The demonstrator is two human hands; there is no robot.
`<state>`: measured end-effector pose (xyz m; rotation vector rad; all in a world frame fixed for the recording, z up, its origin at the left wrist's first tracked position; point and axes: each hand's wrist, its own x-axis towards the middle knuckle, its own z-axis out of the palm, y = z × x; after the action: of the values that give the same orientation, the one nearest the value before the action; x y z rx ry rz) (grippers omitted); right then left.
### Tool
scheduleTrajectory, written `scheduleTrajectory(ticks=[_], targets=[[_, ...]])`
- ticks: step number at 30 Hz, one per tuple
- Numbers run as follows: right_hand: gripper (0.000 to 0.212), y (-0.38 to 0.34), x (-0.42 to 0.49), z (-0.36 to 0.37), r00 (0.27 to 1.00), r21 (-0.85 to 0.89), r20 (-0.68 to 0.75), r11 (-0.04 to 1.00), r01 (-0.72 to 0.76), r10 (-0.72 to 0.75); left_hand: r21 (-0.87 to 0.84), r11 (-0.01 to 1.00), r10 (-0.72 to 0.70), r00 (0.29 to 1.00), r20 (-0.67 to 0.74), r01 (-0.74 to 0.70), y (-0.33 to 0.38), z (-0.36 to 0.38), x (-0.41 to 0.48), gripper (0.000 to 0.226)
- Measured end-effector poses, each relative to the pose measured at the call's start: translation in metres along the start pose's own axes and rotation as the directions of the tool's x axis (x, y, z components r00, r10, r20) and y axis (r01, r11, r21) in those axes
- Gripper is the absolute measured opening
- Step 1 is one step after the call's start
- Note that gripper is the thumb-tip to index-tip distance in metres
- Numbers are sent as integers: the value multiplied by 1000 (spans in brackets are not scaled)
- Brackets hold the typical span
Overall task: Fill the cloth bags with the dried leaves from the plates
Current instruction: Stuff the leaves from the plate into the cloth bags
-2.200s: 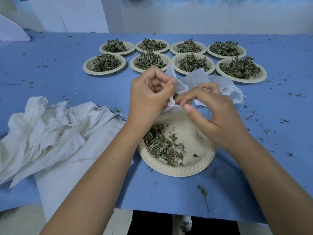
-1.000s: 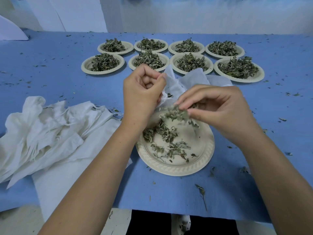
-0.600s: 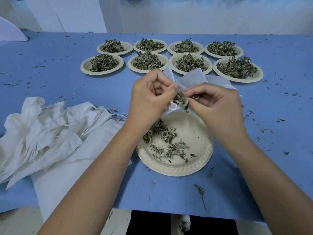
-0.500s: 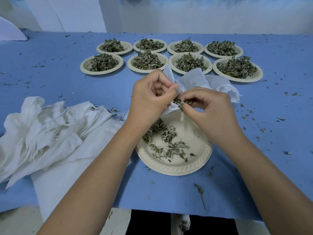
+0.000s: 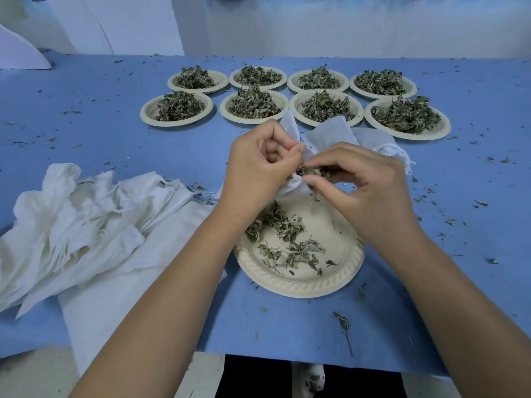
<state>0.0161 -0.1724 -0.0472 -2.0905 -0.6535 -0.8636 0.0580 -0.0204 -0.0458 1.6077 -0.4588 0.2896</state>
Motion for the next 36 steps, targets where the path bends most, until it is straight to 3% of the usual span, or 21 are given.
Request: scheduleTrajectory(ticks=[3,6,8,11,13,18,22,25,28,32,36], targets=[[4,0,0,5,1000,-23,-24,1000,-18,18,-34,999,29,998,50,-27,0,-1,-1,24],[5,1,0,11,993,-86,113,996,-4,14,-3,999,33,991,126,-33,0,3,-3,25],[6,2,1,8,977,-25,185,995,-102,104,-4,1000,30,994,106,-29,0,3,-3,25],[28,3,3,1,950,110,253,970,-217,183,-43,999,13,1000,1,-13,0,-1,0,25],[35,2,4,-1,956,155,242,966,-207,166,-49,999,-2,999,-50,0,1,-1,2,26],[21,-3,1,2,973,298,24,928,-225,228,-41,999,16,999,-42,-17,2,-1,0,25],[7,-6,-2,8,991,130,-76,987,-96,106,-42,997,59,998,24,-58,3,1,-2,24],[6,-3,-2,11,998,-76,59,997,19,-15,-28,996,89,995,52,-87,1,0,-3,24],[15,-1,-2,10,973,-94,228,995,38,-16,-1,995,97,994,52,-97,1,1,-3,25],[25,-4,1,1,990,-114,108,988,99,-87,-22,994,109,994,-1,-109,1,1,-2,24],[29,-10,-2,9,940,-215,329,963,163,-85,-20,992,126,991,45,-125,2,1,-4,24]])
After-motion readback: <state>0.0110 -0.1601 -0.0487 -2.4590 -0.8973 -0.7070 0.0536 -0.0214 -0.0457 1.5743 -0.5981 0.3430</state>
